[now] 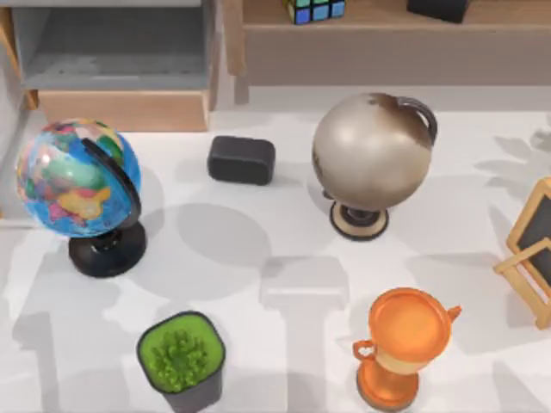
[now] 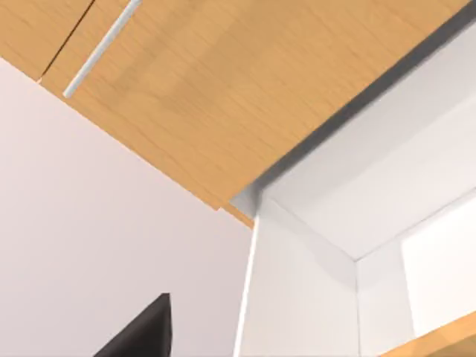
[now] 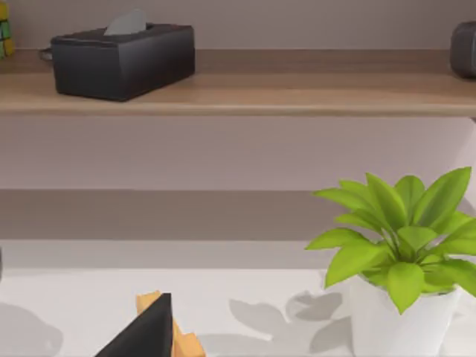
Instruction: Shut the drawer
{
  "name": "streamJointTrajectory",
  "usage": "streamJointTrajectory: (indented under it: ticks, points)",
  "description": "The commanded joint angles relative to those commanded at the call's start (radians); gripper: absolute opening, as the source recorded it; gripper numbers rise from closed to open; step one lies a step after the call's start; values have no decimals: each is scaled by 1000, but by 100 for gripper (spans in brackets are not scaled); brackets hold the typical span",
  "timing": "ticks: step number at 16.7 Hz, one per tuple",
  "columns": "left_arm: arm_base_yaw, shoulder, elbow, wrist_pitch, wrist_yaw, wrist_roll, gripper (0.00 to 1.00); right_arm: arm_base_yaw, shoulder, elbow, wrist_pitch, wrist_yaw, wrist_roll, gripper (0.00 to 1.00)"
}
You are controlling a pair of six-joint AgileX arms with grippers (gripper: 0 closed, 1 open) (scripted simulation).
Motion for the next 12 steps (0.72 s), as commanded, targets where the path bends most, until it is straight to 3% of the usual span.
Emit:
streamJointTrajectory:
  ticks: [4,8,12]
  points:
    - [203,271,30,220,279,320,100,0,0,0,0,0,0,100]
    - [335,482,93,412,537,564,100,0,0,0,0,0,0,100]
    - [401,601,131,531,693,696,100,0,0,0,0,0,0,100]
